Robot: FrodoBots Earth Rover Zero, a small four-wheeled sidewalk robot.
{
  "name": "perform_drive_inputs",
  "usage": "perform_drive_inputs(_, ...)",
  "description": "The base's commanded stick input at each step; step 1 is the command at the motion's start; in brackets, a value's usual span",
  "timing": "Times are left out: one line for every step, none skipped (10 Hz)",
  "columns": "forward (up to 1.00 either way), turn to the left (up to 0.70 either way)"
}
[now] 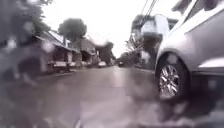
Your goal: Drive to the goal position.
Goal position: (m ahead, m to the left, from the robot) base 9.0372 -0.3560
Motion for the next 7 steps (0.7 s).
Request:
perform_drive_inputs(1.00,0.00)
perform_drive_inputs(1.00,0.00)
perform_drive_inputs(1.00,0.00)
perform_drive_inputs(1.00,0.00)
perform_drive_inputs(1.00,0.00)
perform_drive_inputs(1.00,0.00)
perform_drive_inputs(1.00,0.00)
